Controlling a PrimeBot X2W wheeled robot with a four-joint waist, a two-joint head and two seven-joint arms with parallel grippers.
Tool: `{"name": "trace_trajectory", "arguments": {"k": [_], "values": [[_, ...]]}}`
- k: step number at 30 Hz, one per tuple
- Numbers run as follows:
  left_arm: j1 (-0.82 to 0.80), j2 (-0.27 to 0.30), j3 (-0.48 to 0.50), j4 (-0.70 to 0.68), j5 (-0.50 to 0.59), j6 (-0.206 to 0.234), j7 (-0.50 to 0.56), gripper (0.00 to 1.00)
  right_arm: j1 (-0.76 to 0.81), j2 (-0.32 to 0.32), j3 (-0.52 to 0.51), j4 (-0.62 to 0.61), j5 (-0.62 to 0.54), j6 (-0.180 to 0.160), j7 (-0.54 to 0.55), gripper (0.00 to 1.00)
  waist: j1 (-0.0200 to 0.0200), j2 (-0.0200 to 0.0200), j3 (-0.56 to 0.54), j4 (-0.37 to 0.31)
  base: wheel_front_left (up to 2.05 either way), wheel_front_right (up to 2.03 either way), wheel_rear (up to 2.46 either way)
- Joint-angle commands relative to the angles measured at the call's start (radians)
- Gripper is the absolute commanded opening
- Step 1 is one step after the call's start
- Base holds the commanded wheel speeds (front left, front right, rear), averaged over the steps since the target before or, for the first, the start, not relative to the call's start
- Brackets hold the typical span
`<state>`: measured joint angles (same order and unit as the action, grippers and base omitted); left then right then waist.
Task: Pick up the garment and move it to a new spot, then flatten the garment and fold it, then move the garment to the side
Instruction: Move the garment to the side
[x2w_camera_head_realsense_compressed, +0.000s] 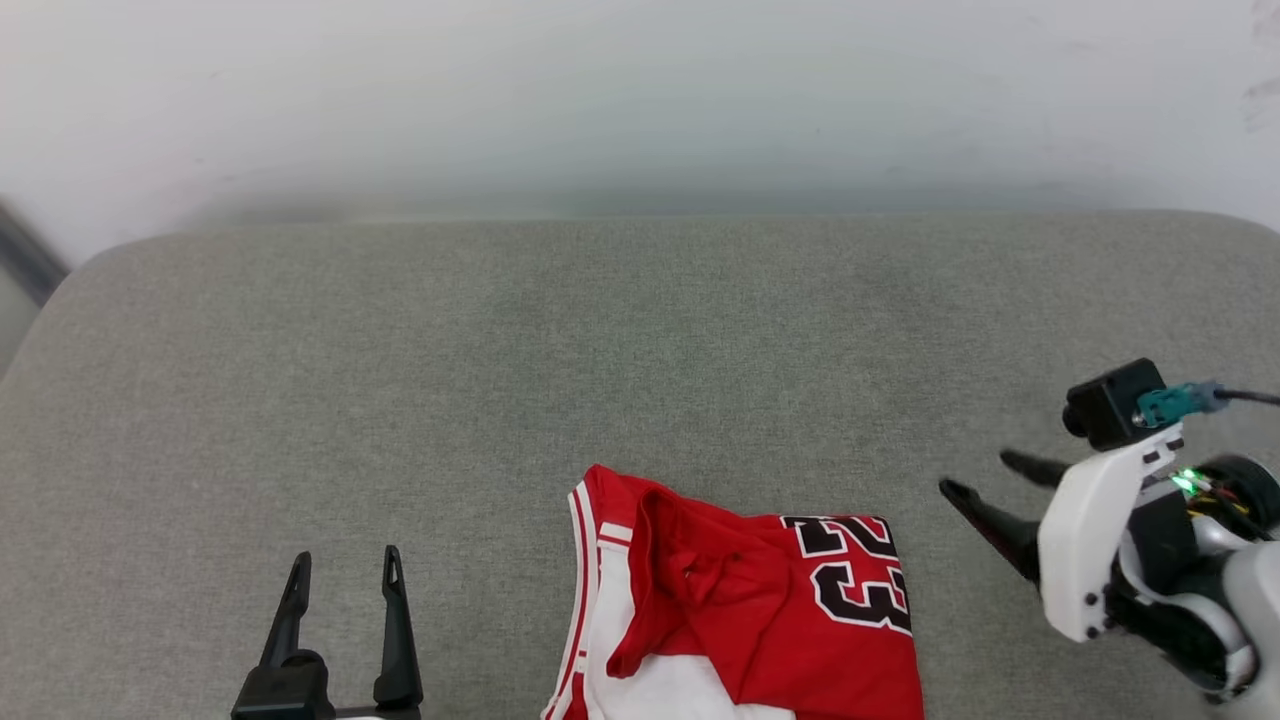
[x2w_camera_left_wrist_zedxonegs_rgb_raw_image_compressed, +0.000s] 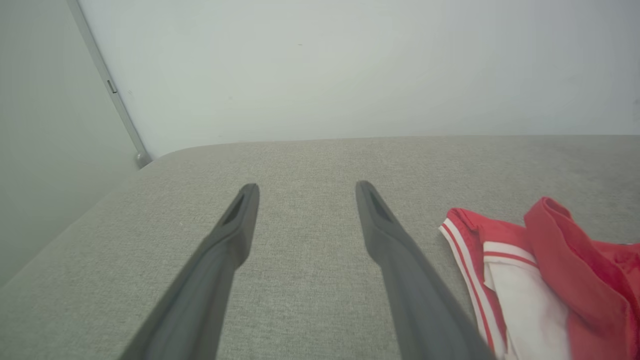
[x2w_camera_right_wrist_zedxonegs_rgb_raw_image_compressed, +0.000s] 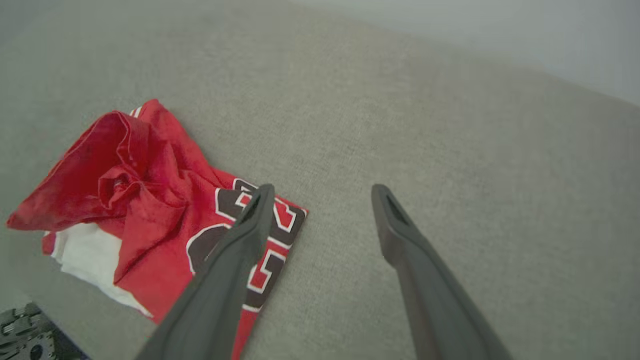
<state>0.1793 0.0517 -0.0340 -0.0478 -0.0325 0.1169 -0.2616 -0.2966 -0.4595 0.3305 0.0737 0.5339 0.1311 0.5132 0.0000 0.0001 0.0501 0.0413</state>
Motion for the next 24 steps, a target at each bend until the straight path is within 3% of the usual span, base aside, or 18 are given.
{"name": "trace_trajectory", "arguments": {"k": [1, 6, 10, 17, 24], "values": [[-0.013, -0.002, -0.001, -0.001, -0.003, -0.003, -0.005, 1.0, -0.011, -0.028, 0.007, 0.007, 0.074, -0.001, 0.067, 1.0, 0.0, -0.0001, 0.007, 0.002, 0.0, 0.0, 0.0], [-0.035, -0.002, -0.004, 0.002, -0.004, -0.01, -0.005, 1.0, -0.007, -0.09, 0.011, 0.062, 0.327, -0.001, 0.276, 1.0, 0.0, -0.0001, 0.037, 0.015, 0.0, 0.0, 0.0], [-0.056, -0.002, -0.007, 0.005, -0.005, -0.017, -0.005, 1.0, 0.007, -0.072, 0.017, 0.119, 0.432, -0.001, 0.339, 1.0, 0.0, -0.0001, 0.063, 0.03, 0.0, 0.0, 0.0], [-0.097, -0.002, -0.015, 0.008, -0.011, -0.025, -0.005, 1.0, -0.011, 0.009, 0.051, 0.212, 0.503, -0.001, 0.334, 1.0, 0.0, -0.0001, 0.114, 0.059, 0.0, 0.0, 0.0], [-0.133, -0.002, -0.031, 0.014, -0.014, -0.027, -0.005, 1.0, -0.025, 0.07, 0.136, 0.309, 0.473, -0.002, 0.281, 1.0, 0.0, -0.0001, 0.16, 0.084, 0.0, 0.0, 0.0]]}}
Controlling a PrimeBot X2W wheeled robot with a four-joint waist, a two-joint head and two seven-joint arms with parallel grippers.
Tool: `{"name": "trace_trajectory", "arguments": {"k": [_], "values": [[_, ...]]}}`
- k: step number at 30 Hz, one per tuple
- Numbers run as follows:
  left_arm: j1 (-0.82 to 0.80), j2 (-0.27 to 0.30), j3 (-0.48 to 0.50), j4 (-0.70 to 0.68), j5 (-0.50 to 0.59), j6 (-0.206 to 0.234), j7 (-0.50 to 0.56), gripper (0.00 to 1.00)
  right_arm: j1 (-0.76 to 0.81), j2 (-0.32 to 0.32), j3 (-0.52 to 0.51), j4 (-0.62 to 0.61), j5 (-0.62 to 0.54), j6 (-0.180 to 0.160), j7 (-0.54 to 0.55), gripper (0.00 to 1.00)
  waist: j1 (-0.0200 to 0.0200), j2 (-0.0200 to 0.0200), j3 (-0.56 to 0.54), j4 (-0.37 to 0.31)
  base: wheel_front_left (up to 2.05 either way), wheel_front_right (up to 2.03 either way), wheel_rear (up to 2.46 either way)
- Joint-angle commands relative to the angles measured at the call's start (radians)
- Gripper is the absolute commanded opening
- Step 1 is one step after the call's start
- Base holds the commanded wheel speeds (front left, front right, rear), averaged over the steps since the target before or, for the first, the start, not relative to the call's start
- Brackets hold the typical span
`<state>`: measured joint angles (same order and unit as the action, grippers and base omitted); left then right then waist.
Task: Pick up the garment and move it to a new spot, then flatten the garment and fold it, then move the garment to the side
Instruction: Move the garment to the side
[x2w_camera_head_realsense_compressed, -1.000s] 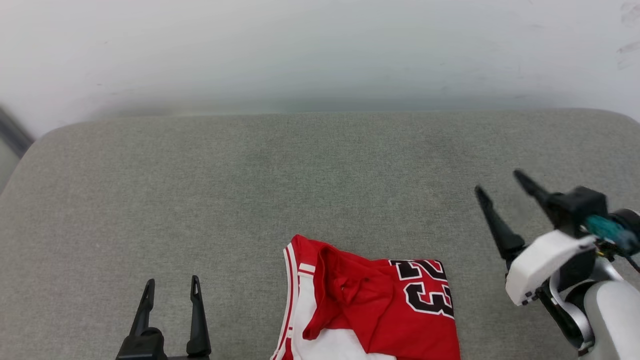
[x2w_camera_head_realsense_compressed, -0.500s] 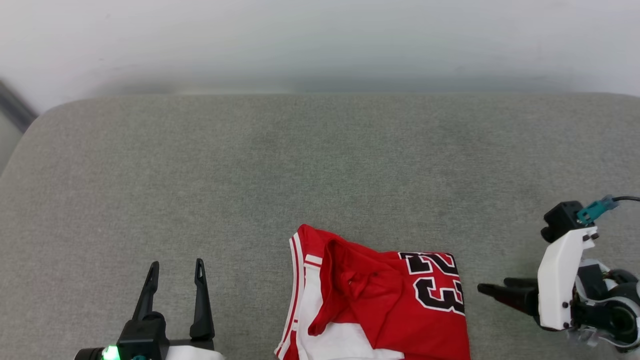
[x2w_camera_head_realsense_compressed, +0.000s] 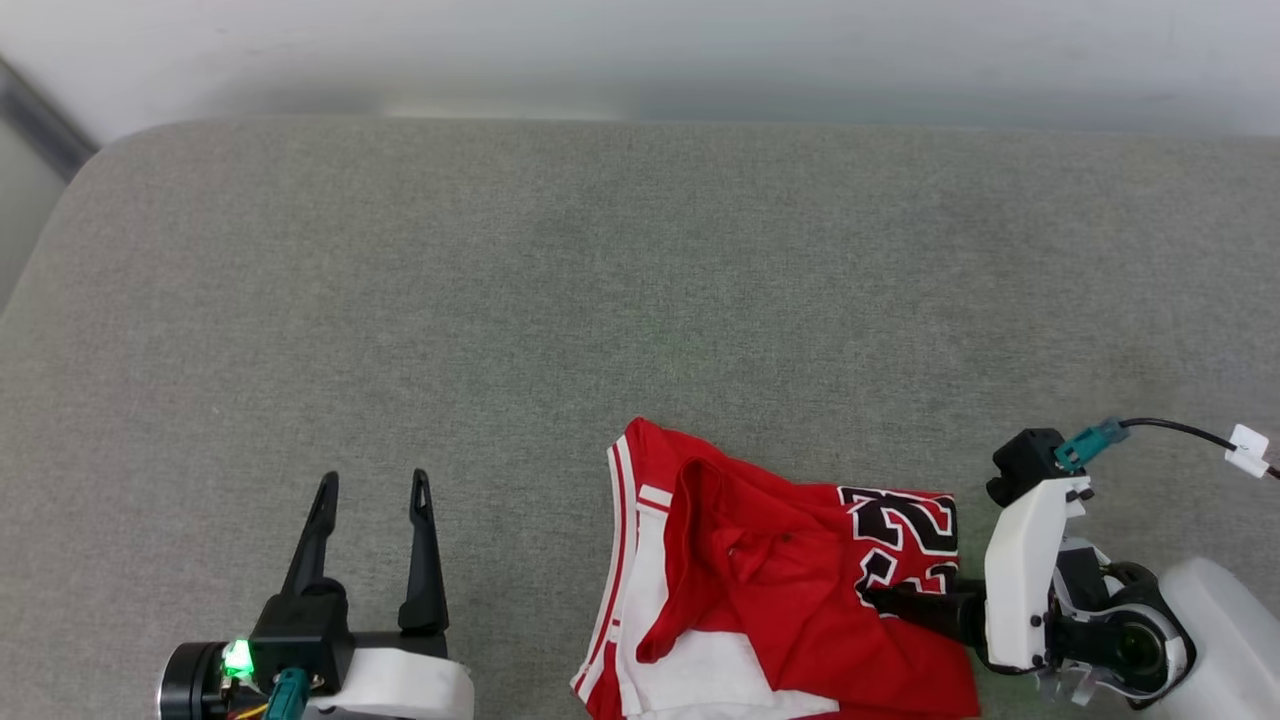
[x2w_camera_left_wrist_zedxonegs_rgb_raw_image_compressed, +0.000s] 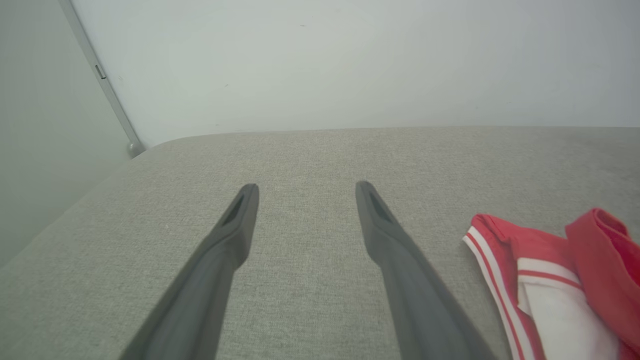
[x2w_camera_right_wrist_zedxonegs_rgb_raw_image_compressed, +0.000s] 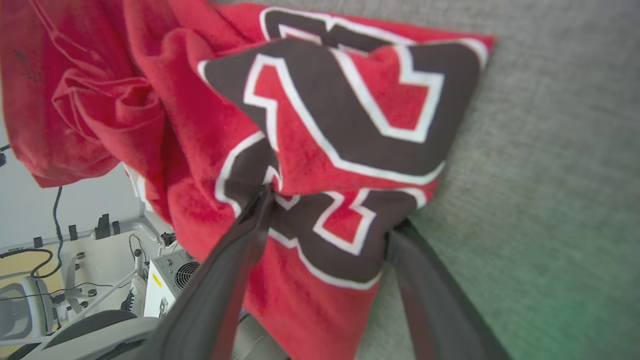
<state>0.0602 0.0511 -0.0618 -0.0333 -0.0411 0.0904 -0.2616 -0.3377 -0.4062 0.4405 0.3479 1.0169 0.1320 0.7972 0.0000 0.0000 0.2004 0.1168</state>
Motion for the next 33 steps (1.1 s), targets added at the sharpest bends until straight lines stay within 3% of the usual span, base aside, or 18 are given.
{"name": "trace_trajectory", "arguments": {"k": [1, 3, 4, 5, 6, 11, 20, 33], "values": [[-0.017, -0.001, -0.006, 0.001, -0.006, -0.001, -0.005, 1.0, 0.017, 0.023, 0.04, 0.051, -0.018, -0.003, -0.013, 1.0, 0.0, 0.0, 0.014, 0.012, 0.0, 0.0, 0.0], [-0.025, -0.001, -0.01, 0.003, -0.005, -0.001, -0.005, 1.0, 0.012, 0.021, 0.079, 0.077, -0.05, -0.004, -0.041, 1.0, 0.0, 0.0, 0.02, 0.017, 0.0, 0.0, 0.0], [-0.027, -0.001, -0.01, 0.004, -0.006, 0.0, -0.005, 1.0, 0.01, 0.017, 0.093, 0.088, -0.065, -0.007, -0.063, 0.81, 0.0, 0.0, 0.021, 0.019, 0.0, 0.0, 0.0], [-0.029, -0.001, -0.011, 0.005, -0.006, 0.001, -0.005, 1.0, 0.01, 0.016, 0.111, 0.099, -0.068, -0.009, -0.076, 0.23, 0.0, 0.0, 0.022, 0.021, 0.0, 0.0, 0.0], [-0.028, -0.001, -0.011, 0.006, -0.006, 0.001, -0.005, 1.0, 0.01, 0.017, 0.124, 0.107, -0.066, -0.009, -0.087, 0.0, 0.0, 0.0, 0.021, 0.023, 0.0, 0.0, 0.0], [-0.006, -0.002, -0.008, 0.013, -0.004, 0.004, -0.005, 1.0, -0.022, -0.016, 0.176, 0.096, -0.071, -0.007, -0.16, 0.0, 0.0, 0.0, -0.002, 0.02, 0.0, 0.0, 0.0], [0.034, -0.002, 0.003, 0.006, -0.001, 0.007, -0.005, 1.0, -0.138, -0.116, 0.249, -0.049, -0.051, -0.002, -0.284, 0.0, 0.0, 0.0, -0.072, -0.035, 0.0, 0.0, 0.0], [0.056, -0.001, 0.064, -0.042, -0.017, 0.023, -0.004, 1.0, -0.286, -0.309, 0.323, -0.297, -0.129, -0.002, -0.301, 0.0, 0.0, 0.0, -0.03, -0.272, 0.0, 0.0, 0.0]]}}
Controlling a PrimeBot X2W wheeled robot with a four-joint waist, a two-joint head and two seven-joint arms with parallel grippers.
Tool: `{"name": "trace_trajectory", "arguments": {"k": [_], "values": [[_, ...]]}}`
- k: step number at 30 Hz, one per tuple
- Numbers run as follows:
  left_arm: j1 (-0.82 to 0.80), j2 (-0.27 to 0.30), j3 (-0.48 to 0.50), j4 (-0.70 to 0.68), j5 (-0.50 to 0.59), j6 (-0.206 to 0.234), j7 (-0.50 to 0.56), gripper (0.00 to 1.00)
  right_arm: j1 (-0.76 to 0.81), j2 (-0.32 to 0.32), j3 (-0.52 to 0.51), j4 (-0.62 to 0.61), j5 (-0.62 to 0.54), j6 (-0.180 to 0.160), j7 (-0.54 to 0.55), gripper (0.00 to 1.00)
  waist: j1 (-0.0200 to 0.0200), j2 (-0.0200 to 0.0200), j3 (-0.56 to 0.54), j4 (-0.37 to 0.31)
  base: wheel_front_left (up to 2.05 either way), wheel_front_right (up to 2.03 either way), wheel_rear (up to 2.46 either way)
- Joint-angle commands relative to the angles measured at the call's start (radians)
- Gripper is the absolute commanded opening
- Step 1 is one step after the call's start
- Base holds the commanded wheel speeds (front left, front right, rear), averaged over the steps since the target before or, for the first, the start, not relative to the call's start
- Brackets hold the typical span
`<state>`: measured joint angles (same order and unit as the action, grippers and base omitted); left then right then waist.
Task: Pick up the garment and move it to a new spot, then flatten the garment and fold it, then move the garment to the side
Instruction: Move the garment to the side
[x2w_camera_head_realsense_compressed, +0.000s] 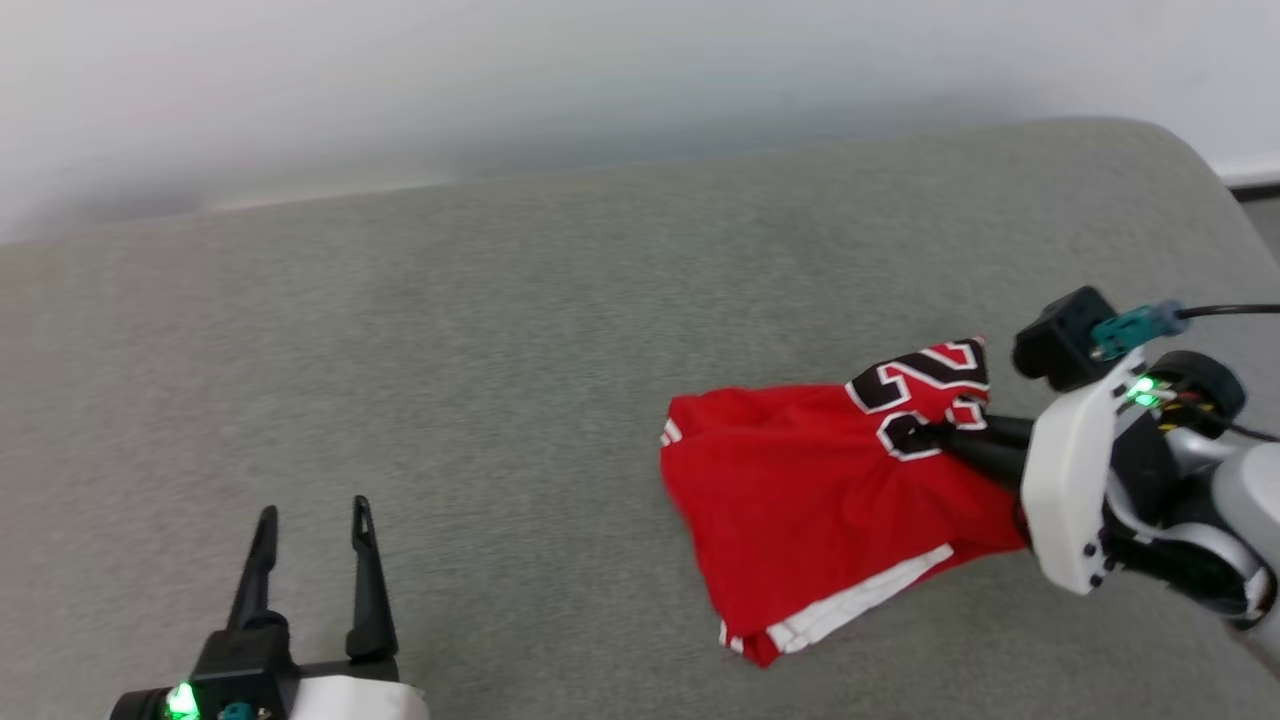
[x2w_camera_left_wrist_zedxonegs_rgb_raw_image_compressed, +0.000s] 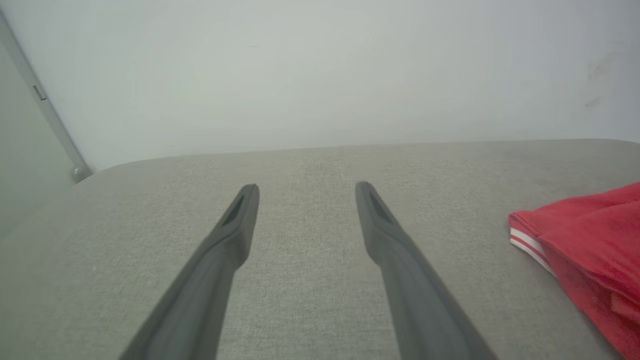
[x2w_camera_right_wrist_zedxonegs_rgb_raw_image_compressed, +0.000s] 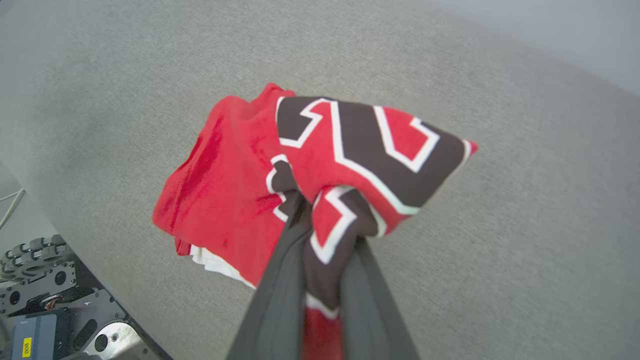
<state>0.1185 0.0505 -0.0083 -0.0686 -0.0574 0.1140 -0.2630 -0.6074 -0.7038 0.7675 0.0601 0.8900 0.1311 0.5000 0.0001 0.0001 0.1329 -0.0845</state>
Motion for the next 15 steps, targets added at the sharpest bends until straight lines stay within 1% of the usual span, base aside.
{"name": "trace_trajectory", "arguments": {"k": [1, 4, 6, 7, 10, 15], "values": [[-0.009, -0.001, 0.015, -0.01, 0.003, -0.004, -0.002, 1.0, -0.02, -0.023, -0.012, -0.012, -0.006, -0.001, -0.007, 0.0, -0.0001, -0.0001, 0.048, -0.087, 0.0, 0.0, 0.0], [-0.027, -0.001, 0.044, -0.023, 0.006, -0.007, -0.002, 1.0, -0.042, -0.055, -0.041, -0.011, -0.024, -0.001, -0.022, 0.0, -0.0001, -0.0001, 0.09, -0.139, 0.0, 0.0, 0.0], [-0.034, 0.001, 0.05, -0.026, 0.011, -0.014, -0.002, 1.0, -0.045, -0.064, -0.057, -0.004, -0.029, -0.001, -0.031, 0.0, -0.0001, -0.0001, 0.104, -0.151, 0.0, 0.0, 0.0], [-0.049, 0.006, 0.06, -0.032, 0.018, -0.025, -0.002, 1.0, -0.055, -0.084, -0.077, 0.012, -0.043, -0.001, -0.037, 0.0, -0.0001, -0.0001, 0.133, -0.171, 0.0, 0.0, 0.0], [-0.08, 0.015, 0.071, -0.047, 0.03, -0.033, -0.002, 1.0, -0.082, -0.124, -0.109, 0.049, -0.075, -0.001, -0.043, 0.0, -0.0001, -0.0001, 0.182, -0.191, 0.0, 0.0, 0.0], [-0.121, 0.028, 0.068, -0.069, 0.048, -0.048, -0.002, 1.0, -0.138, -0.17, -0.163, 0.164, -0.129, -0.001, -0.043, 0.0, -0.0001, -0.0001, 0.254, -0.202, 0.0, 0.0, 0.0]]}}
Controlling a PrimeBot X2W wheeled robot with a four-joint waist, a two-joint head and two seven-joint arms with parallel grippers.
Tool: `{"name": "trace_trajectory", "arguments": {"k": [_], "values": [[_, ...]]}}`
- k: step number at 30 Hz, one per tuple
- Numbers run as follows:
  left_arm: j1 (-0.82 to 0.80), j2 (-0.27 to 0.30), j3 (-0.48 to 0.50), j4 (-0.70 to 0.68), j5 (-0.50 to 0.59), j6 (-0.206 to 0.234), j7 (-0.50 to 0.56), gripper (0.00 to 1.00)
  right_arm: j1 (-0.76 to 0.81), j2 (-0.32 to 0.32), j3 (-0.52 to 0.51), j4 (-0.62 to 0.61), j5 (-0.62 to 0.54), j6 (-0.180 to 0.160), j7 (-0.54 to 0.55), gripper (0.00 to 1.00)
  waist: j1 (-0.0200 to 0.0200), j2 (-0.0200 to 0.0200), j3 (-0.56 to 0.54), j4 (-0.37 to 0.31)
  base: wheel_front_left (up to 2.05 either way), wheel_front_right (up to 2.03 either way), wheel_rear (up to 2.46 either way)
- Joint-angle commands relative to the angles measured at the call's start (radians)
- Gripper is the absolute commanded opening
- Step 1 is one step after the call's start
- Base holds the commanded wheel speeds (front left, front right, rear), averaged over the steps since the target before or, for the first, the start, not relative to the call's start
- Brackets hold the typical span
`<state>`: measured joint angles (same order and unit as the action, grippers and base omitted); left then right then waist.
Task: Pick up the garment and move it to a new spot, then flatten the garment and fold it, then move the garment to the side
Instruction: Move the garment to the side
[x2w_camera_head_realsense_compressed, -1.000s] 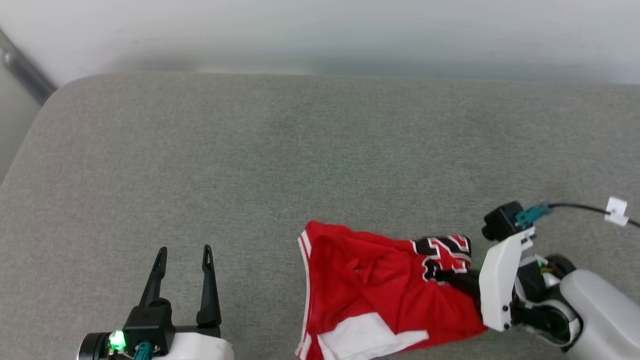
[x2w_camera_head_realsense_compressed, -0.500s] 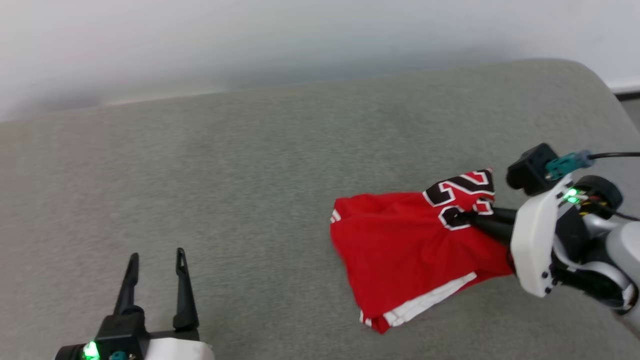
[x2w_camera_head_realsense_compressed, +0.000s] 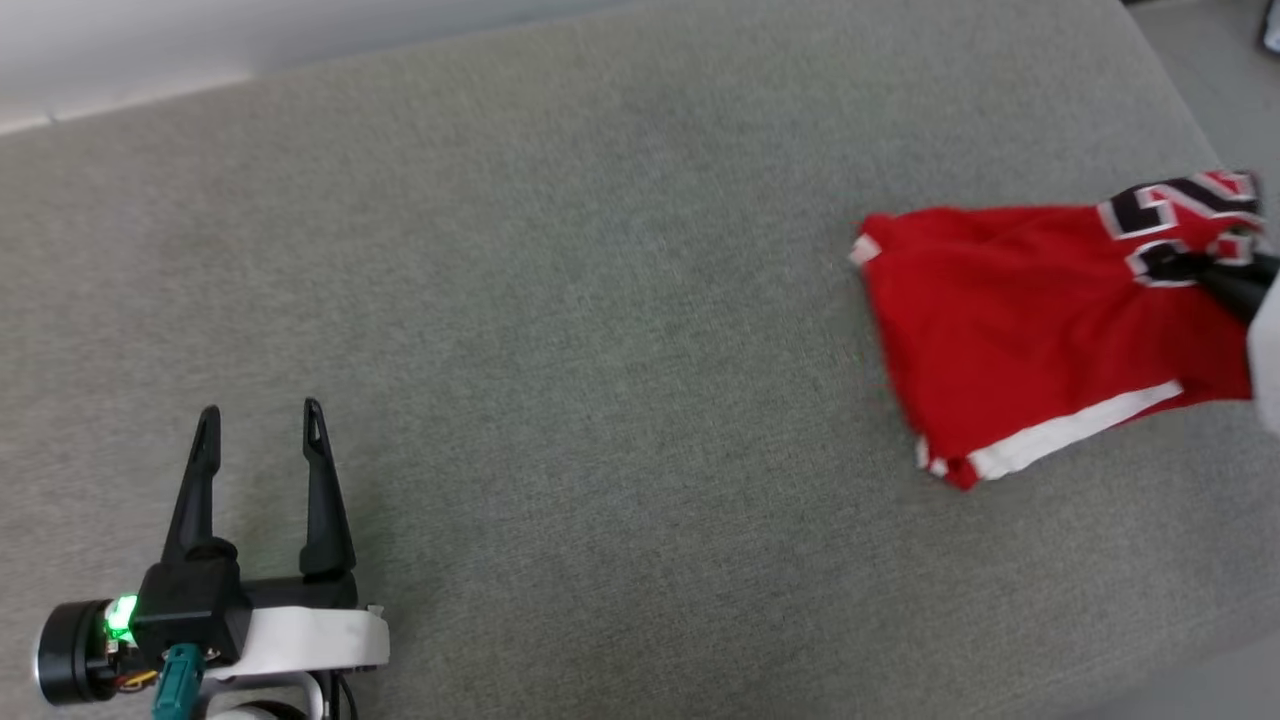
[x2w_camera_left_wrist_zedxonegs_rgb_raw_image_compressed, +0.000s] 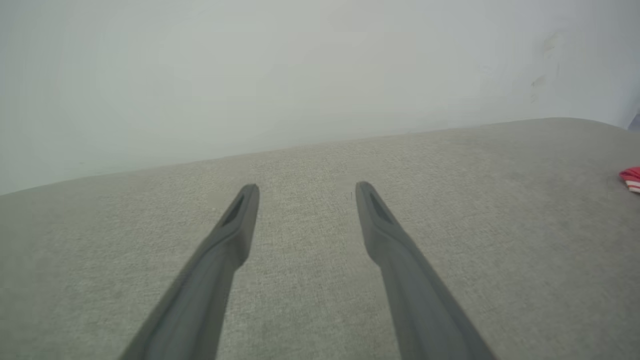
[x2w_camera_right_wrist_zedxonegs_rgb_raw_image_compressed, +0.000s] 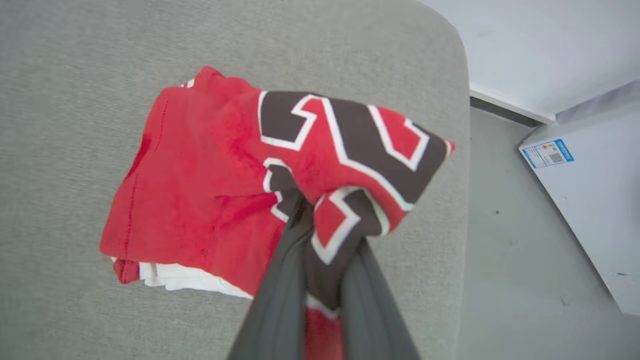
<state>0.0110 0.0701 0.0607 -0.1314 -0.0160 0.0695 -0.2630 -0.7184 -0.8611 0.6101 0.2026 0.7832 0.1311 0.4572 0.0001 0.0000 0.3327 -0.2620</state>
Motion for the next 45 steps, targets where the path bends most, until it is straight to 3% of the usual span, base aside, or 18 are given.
{"name": "trace_trajectory", "arguments": {"k": [1, 12, 19, 20, 21, 22, 27, 35, 39, 45], "values": [[-0.021, 0.012, 0.0, -0.012, 0.01, -0.006, -0.002, 1.0, -0.042, -0.024, -0.009, 0.043, -0.04, -0.001, 0.001, 0.0, -0.0001, 0.0, 0.068, -0.025, 0.0, 0.0, 0.0], [-0.08, 0.036, -0.008, -0.057, 0.022, -0.01, -0.002, 1.0, -0.163, -0.008, -0.089, 0.342, -0.136, -0.001, -0.055, 0.0, -0.0001, 0.0, 0.188, -0.015, 0.0, 0.0, 0.0], [-0.101, 0.04, -0.017, -0.067, 0.021, -0.003, -0.002, 1.0, -0.207, 0.068, -0.134, 0.526, -0.199, -0.001, -0.13, 0.0, -0.0001, 0.0, 0.212, -0.002, 0.0, 0.0, 0.0], [-0.1, 0.038, -0.02, -0.064, 0.02, -0.001, -0.002, 1.0, -0.207, 0.08, -0.133, 0.543, -0.204, -0.001, -0.131, 0.21, -0.0001, 0.0, 0.207, 0.0, 0.0, 0.0, 0.0], [-0.097, 0.036, -0.021, -0.061, 0.017, 0.001, -0.002, 1.0, -0.209, 0.09, -0.133, 0.557, -0.211, -0.001, -0.135, 0.68, -0.0001, 0.0, 0.2, 0.002, 0.0, 0.0, 0.0], [-0.093, 0.033, -0.023, -0.056, 0.015, 0.003, -0.002, 1.0, -0.214, 0.094, -0.135, 0.568, -0.224, -0.001, -0.153, 1.0, -0.0001, 0.0, 0.19, 0.004, 0.0, 0.0, 0.0], [-0.063, 0.022, -0.035, -0.046, 0.009, 0.019, -0.002, 1.0, -0.254, 0.095, -0.155, 0.63, -0.382, -0.001, -0.296, 1.0, -0.0001, 0.0, 0.113, 0.025, 0.0, 0.0, 0.0], [-0.003, 0.0, -0.046, -0.032, -0.006, 0.04, -0.002, 1.0, -0.254, 0.22, -0.382, 0.67, -0.612, -0.001, -0.665, 1.0, -0.0001, 0.0, -0.018, 0.074, 0.0, 0.0, 0.0], [0.027, -0.005, -0.055, -0.027, -0.014, 0.045, -0.002, 1.0, -0.211, 0.316, -0.509, 0.587, -0.721, -0.001, -0.719, 1.0, -0.0001, 0.0, -0.064, 0.103, 0.0, 0.0, 0.0], [0.058, -0.013, -0.068, -0.018, -0.023, 0.057, -0.002, 1.0, -0.043, 0.494, -0.615, 0.262, -0.785, -0.001, -0.722, 1.0, -0.0001, 0.0, -0.119, 0.158, 0.0, 0.0, 0.0]]}}
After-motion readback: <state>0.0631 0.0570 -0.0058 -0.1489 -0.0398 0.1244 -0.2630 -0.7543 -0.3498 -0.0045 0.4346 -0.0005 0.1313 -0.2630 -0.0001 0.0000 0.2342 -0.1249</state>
